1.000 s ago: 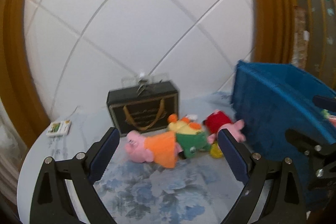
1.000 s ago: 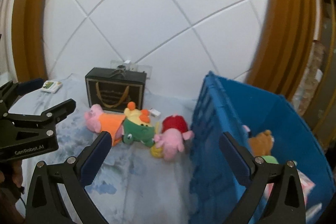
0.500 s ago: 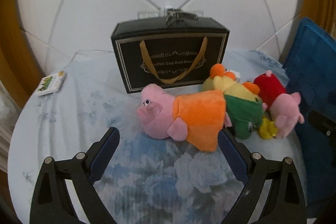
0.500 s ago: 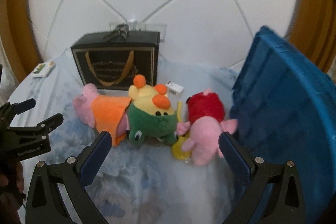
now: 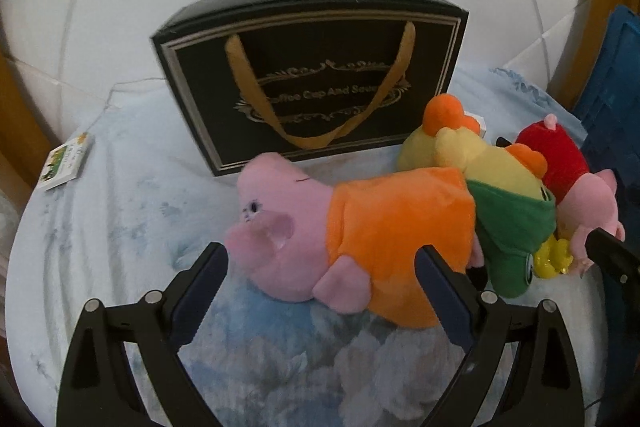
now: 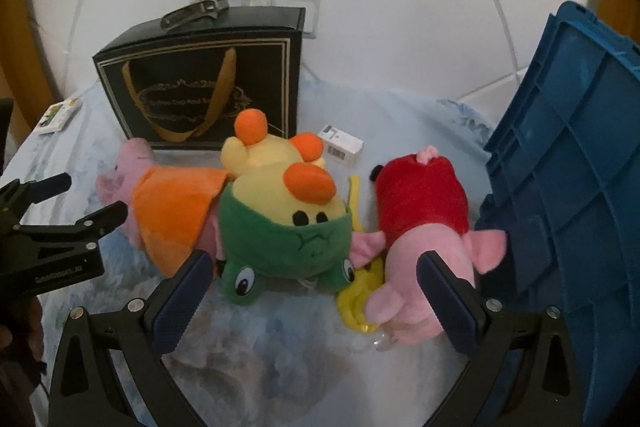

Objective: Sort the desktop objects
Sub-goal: 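Lower both tools onto the pink pig in the orange dress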

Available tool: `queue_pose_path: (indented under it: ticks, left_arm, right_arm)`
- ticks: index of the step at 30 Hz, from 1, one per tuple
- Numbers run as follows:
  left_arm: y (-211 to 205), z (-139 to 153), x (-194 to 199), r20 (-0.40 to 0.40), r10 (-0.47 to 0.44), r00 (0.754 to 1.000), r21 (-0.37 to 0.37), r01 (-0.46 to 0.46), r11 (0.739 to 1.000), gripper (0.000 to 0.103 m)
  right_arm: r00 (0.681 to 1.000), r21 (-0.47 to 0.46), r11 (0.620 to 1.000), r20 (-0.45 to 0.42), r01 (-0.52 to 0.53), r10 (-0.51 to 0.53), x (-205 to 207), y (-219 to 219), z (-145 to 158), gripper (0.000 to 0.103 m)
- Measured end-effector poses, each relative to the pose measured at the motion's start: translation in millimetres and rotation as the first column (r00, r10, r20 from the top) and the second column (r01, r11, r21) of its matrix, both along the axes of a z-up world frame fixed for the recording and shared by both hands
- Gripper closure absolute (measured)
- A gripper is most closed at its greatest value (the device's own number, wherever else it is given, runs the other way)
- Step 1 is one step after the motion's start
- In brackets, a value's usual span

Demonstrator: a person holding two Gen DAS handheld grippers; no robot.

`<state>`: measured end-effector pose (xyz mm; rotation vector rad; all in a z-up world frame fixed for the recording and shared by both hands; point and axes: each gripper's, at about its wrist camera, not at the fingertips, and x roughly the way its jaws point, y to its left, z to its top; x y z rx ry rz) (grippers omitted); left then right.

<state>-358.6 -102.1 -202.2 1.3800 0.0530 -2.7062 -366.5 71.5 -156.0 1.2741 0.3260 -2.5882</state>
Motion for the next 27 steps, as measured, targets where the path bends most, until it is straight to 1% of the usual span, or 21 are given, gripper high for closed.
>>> queue_pose_path:
  ticks: [4,6,7,8,10,12,16,23,25,27]
  left_arm:
    - [2,-20,-20,0.026,-0.008,1.0,-0.013,0.009,1.0,0.007]
    - [-1,-30,-30,0.025,-0.012,1.0,0.015,0.012,1.0,0.005]
    - [-3,-31,-32,0.013,-0.002,1.0,0.028,0.002,1.0,0.003]
    - [-6,-31,-35,0.0,0.004,1.0,0.043,-0.004,0.999,0.003]
    - [-10,-33,-40,-0.006,0.006,1.0,0.061,-0.005,0.998,0.0]
    - [-14,-34,-42,-0.011,0.008,1.0,0.08,-0.007,0.997,0.0]
    - [-13,-34,-39,-0.013,0.006,1.0,0.076,-0.005,0.997,0.0]
    - [-19,-35,-30,0.0,-0.022,1.0,0.089,0.022,0.996,0.0]
    - [-21,-28,-28,-0.002,-0.031,1.0,0.087,0.031,0.996,0.0]
    - [-28,-17,-28,-0.038,-0.014,0.999,0.062,0.016,0.998,0.0]
  right_arm:
    - [1.0,0.004,1.0,0.007,0.019,-0.019,-8,6,-6,0.0]
    - [0.999,0.005,0.999,0.015,0.038,-0.038,-13,11,-10,0.0]
    - [0.999,0.007,0.999,0.022,0.045,-0.045,-16,14,-13,0.0]
    - [0.998,0.009,0.999,0.027,0.051,-0.051,-17,16,-15,0.0]
    - [0.997,0.014,0.998,0.039,0.064,-0.064,-21,19,-21,0.0]
    - [0.995,0.011,0.997,0.056,0.076,-0.077,-24,22,-27,0.0]
    - [0.995,0.011,0.997,0.065,0.074,-0.075,-24,20,-32,0.0]
    - [0.997,-0.024,0.999,0.07,0.046,-0.044,-23,8,-30,0.0]
    - [0.997,-0.046,0.998,0.068,0.03,-0.026,-24,1,-29,0.0]
    - [0.998,-0.067,0.998,0.058,0.019,-0.016,-24,-5,-27,0.0]
